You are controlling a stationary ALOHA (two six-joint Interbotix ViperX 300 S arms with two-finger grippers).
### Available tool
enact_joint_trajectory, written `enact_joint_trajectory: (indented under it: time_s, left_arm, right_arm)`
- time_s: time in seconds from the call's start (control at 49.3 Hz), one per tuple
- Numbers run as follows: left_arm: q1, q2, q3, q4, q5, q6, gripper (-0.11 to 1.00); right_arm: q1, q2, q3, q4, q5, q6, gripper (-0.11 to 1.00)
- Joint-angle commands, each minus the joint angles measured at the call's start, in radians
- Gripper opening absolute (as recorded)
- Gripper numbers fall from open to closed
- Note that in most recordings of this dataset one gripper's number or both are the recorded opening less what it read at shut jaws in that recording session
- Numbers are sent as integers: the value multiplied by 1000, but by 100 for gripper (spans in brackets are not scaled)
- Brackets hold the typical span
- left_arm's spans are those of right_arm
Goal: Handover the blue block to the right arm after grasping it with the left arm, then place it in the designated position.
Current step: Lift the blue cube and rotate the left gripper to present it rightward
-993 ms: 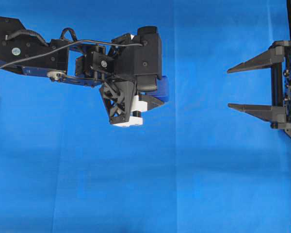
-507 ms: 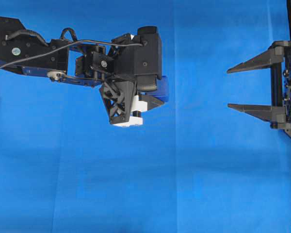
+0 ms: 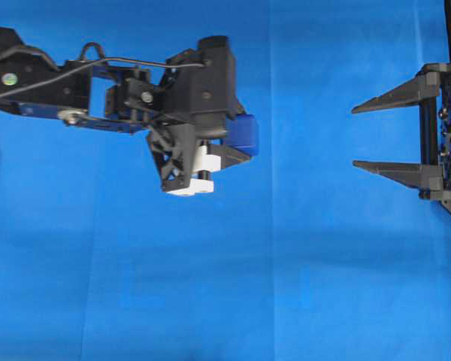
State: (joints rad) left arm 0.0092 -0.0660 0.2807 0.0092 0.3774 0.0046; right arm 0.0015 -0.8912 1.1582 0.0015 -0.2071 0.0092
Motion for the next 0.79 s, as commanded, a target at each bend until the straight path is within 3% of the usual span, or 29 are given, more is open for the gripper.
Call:
enact_joint_trajectory:
  time_s: [0.0, 0.527, 0.77]
  left_arm:
    - [-9, -63, 32, 0, -75, 0, 49]
    - [-34, -324, 420, 0, -607, -18, 49]
    - [-34, -407, 520, -2, -686, -20, 49]
  right_arm:
    - [-2, 5, -21, 3, -9, 2, 95]
    - [-2, 6, -26, 3, -17, 0, 95]
    - [-2, 8, -28, 3, -18, 0, 95]
